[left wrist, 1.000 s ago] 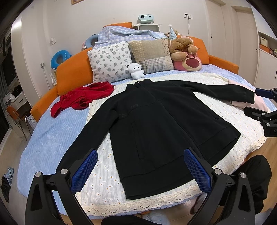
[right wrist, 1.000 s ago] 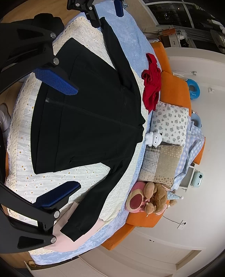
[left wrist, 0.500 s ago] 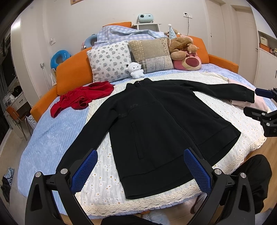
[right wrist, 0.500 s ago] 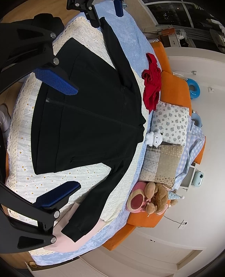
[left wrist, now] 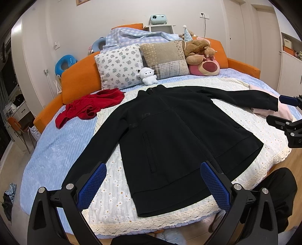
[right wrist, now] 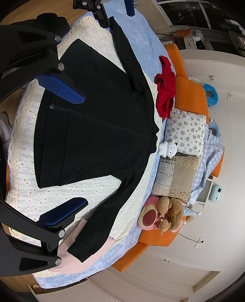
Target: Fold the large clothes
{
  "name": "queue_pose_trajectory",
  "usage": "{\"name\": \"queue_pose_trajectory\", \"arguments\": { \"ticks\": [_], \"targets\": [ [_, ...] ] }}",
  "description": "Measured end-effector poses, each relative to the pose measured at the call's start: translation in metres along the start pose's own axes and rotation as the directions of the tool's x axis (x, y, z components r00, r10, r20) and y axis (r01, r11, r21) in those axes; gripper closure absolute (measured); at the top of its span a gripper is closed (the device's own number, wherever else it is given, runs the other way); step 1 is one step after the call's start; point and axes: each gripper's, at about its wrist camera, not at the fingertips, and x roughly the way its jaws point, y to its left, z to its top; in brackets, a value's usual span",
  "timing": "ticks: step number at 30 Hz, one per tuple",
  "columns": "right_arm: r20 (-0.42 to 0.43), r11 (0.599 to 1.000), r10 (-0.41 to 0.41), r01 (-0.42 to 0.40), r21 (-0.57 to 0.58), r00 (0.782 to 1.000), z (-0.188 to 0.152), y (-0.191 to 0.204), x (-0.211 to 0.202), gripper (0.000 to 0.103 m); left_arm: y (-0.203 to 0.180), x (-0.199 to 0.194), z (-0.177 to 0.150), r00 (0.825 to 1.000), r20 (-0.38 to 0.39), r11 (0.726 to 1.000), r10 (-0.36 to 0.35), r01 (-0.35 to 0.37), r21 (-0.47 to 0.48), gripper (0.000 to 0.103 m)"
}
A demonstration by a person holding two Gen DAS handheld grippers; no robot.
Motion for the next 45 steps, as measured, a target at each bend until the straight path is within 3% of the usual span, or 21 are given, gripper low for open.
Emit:
{"name": "queue_pose_trajectory", "arguments": {
  "ticks": [16, 25, 36, 41, 45],
  "targets": [
    [0.000, 1.000, -0.002, 0.002, 0.009, 1.000, 0.000, -0.004, 0.002, 0.005, -0.004, 0.003, 0.003, 1.000, 0.002, 1.000, -0.016, 0.016, -0.006, 0.002],
    [0.012, 0.998, -0.039, 0.038, 0.053, 0.999, 0.007, -0.033, 0.007, 0.005, -0.022, 0.015, 0.034, 0.997, 0.021, 0.997, -0.074, 0.074, 0.004, 0.002],
    [0.019, 0.979, -0.156, 0.152, 0.133, 0.988, 0.013, -0.117, 0.036, 0.005, -0.073, 0.063, 0.111, 0.988, 0.070, 0.990, -0.139, 0.136, 0.040, 0.002],
    [0.033, 0.962, -0.207, 0.197, 0.189, 0.978, 0.011, -0.175, 0.057, 0.005, -0.108, 0.107, 0.149, 0.986, 0.078, 0.987, -0.146, 0.140, 0.080, 0.002],
    [0.034, 0.948, -0.194, 0.178, 0.265, 0.980, 0.004, -0.231, 0.077, 0.005, -0.133, 0.160, 0.180, 0.985, 0.054, 0.983, -0.166, 0.161, 0.088, 0.002]
  ]
}}
